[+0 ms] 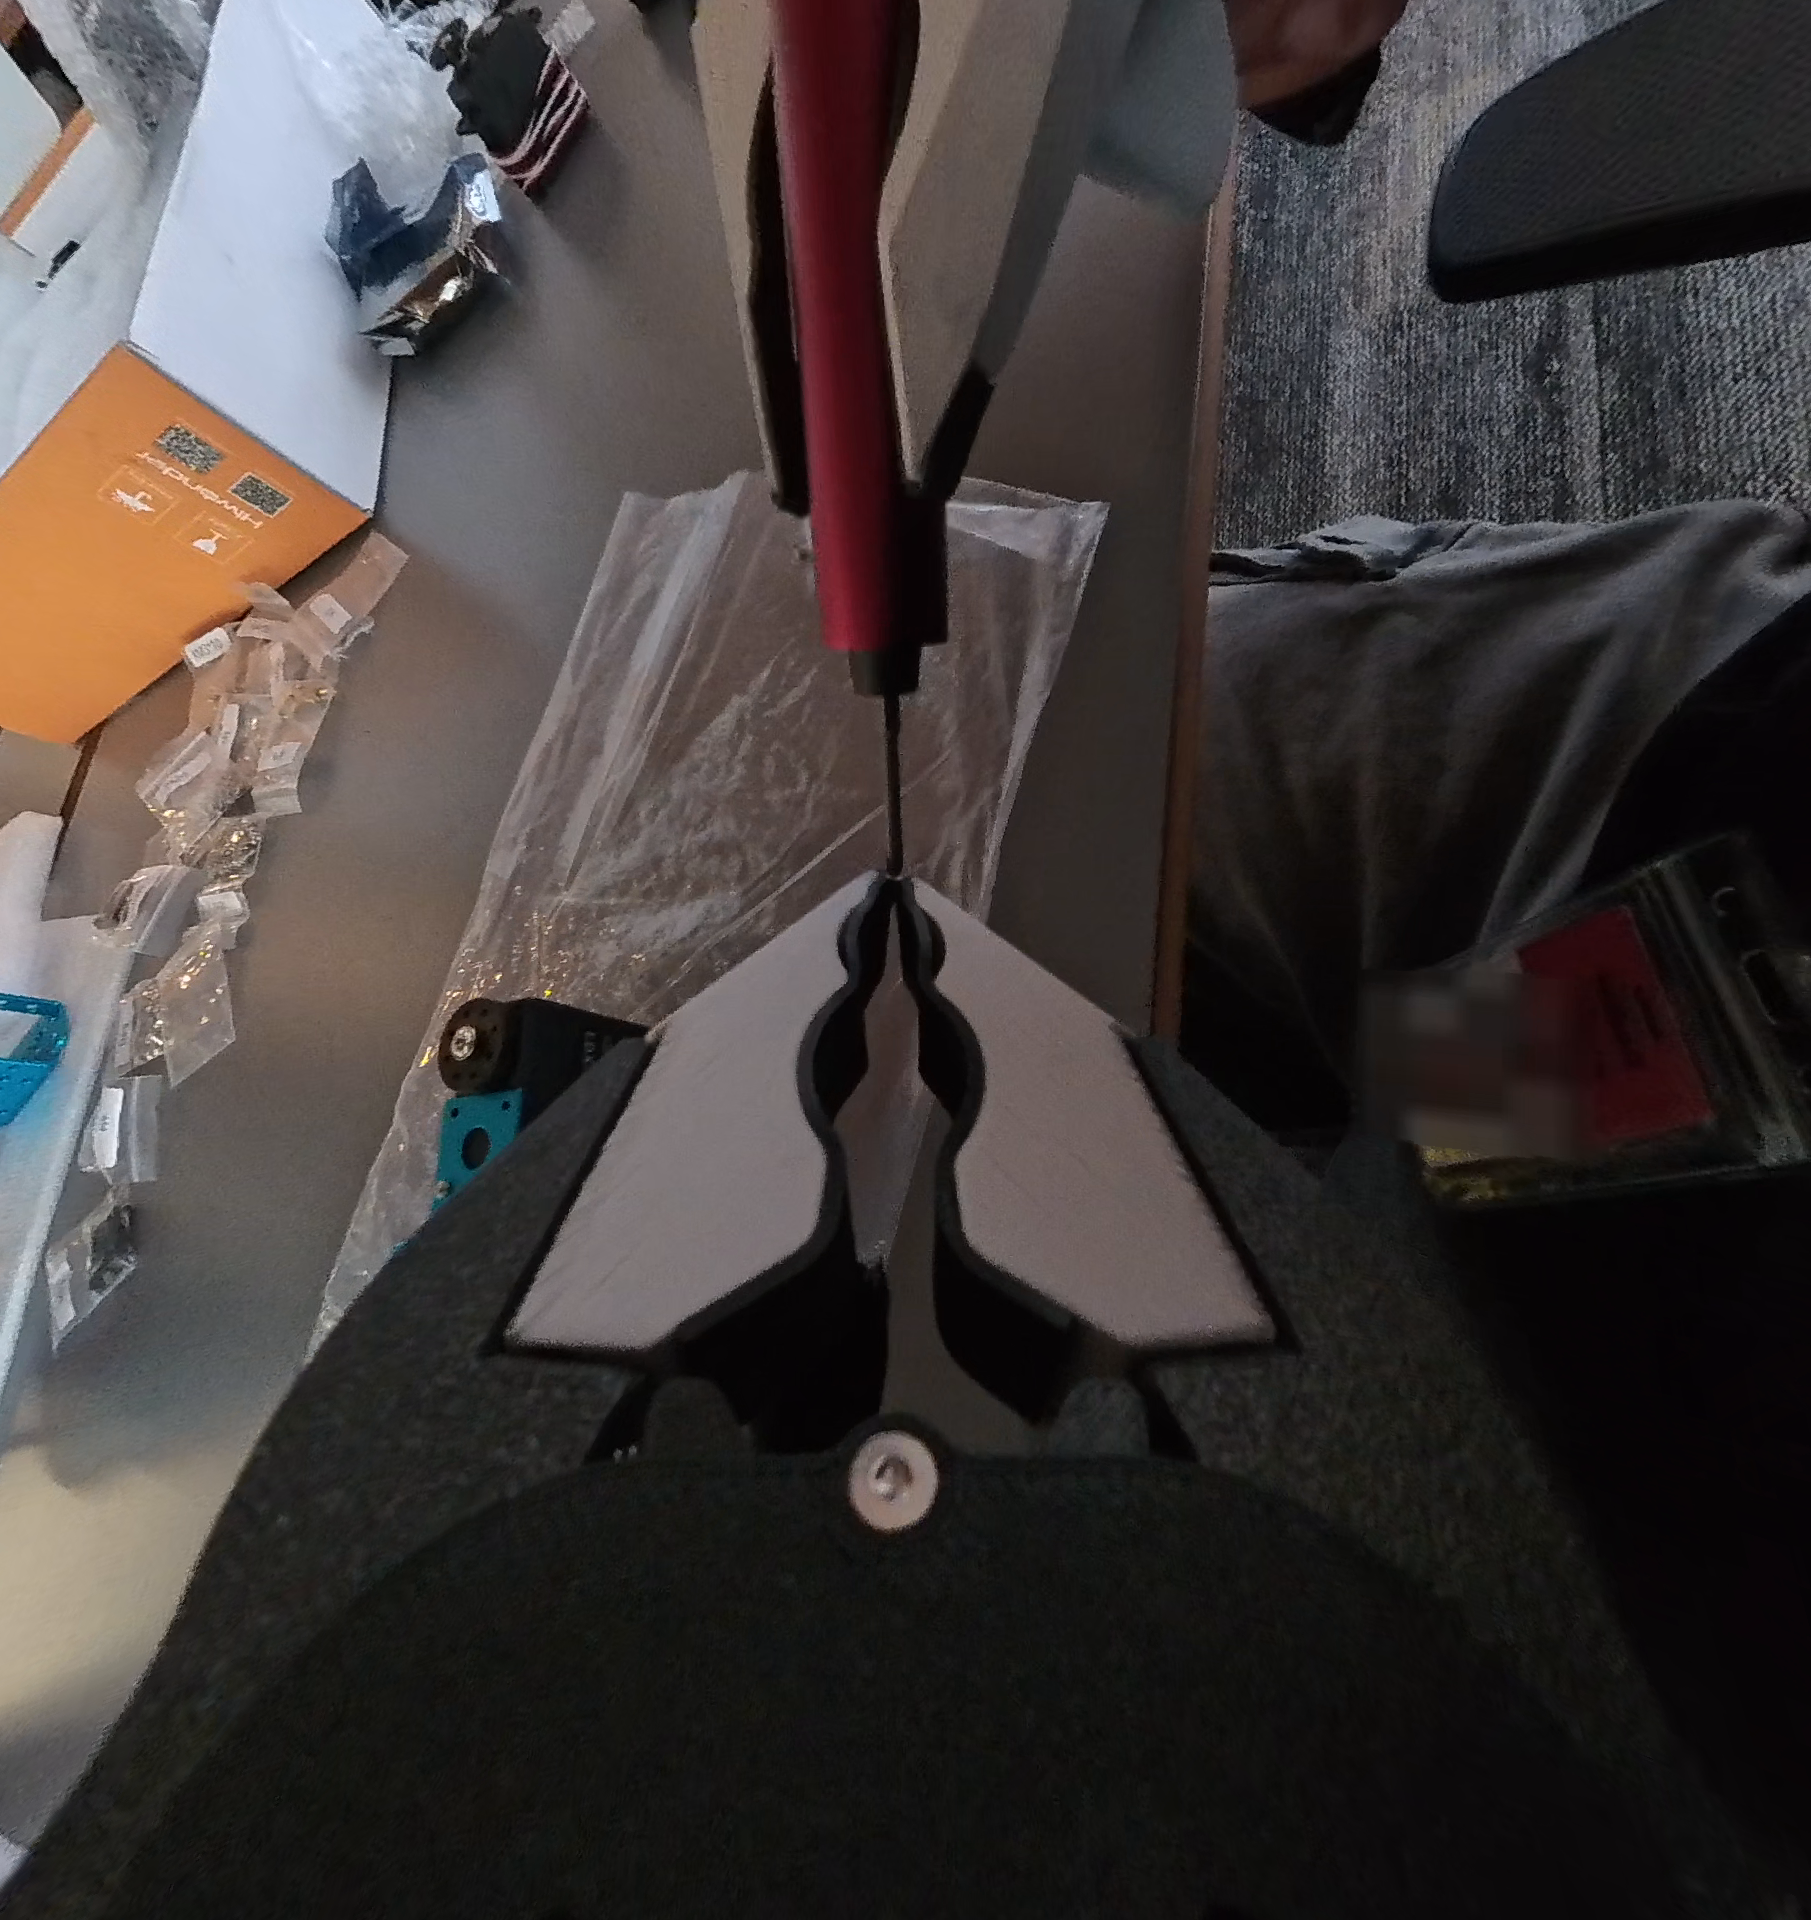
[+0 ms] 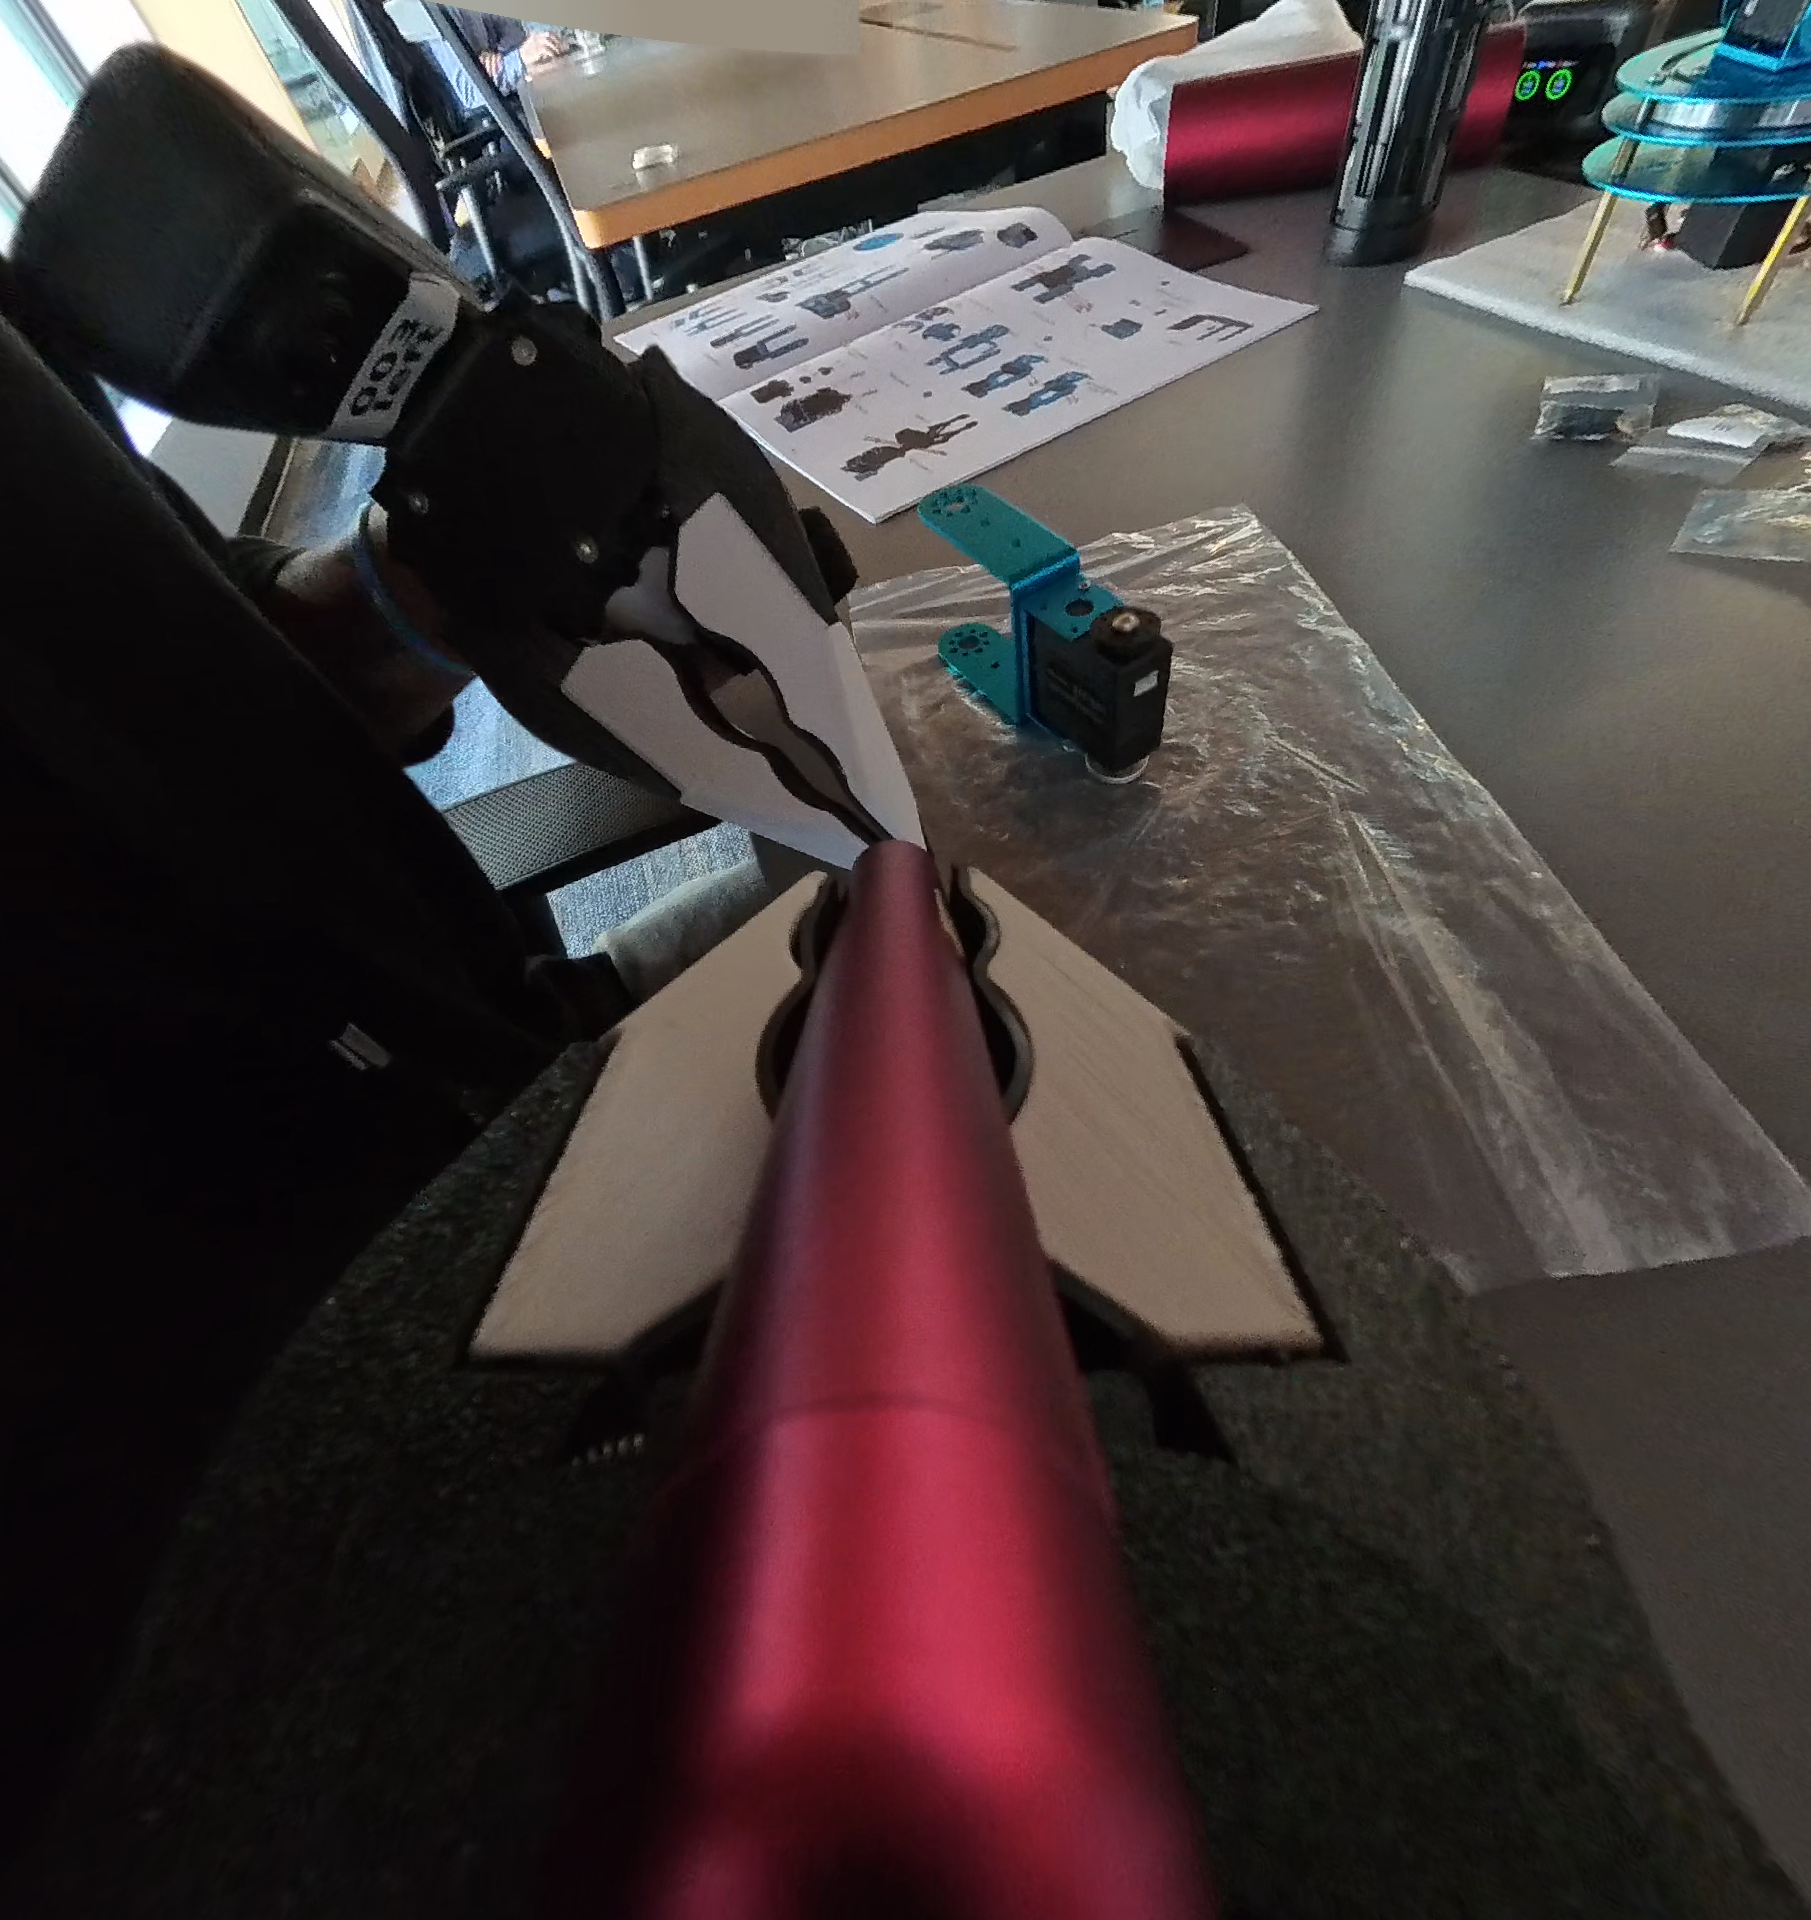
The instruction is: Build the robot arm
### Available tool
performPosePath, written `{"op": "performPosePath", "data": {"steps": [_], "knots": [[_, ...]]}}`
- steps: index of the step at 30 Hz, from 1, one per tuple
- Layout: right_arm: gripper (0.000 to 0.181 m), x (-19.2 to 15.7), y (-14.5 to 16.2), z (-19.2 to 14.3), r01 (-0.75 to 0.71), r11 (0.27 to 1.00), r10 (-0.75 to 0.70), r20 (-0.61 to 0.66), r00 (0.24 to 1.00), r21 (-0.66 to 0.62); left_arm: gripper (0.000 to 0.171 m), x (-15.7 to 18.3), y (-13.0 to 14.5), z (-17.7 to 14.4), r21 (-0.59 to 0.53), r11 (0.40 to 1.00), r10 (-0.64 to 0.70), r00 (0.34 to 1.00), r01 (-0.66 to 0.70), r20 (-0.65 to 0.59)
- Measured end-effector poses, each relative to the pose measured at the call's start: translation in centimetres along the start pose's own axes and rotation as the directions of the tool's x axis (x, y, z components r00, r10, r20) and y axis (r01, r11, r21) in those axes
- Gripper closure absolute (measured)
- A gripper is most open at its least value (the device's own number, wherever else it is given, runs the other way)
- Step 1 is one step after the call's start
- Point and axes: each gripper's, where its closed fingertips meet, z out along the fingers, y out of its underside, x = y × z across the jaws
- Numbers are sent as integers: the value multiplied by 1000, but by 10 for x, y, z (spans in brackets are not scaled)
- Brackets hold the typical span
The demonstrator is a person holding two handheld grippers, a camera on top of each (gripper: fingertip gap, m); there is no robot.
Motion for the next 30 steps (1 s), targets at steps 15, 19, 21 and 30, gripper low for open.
{"op": "performPosePath", "data": {"steps": [15, 19, 21, 30], "knots": [[158, 23, -78, 27, 196, 969, -192, 39, 981, -149, 129, -84, 35, -81, 277, 844, -495, 865, 459, 75], [158, 39, -85, 47, 265, 919, -253, 76, 964, -293, 118, -94, 51, -77, 240, 854, -477, 879, 461, 8], [158, 42, -85, 54, 280, 891, -266, 89, 960, -357, 114, -90, 57, -63, 180, 879, -442, 896, 442, -41], [159, 37, -77, 74, 286, 833, -265, 112, 958, -474, 129, -78, 54, -29, 110, 911, -374, 909, 398, -185]]}}
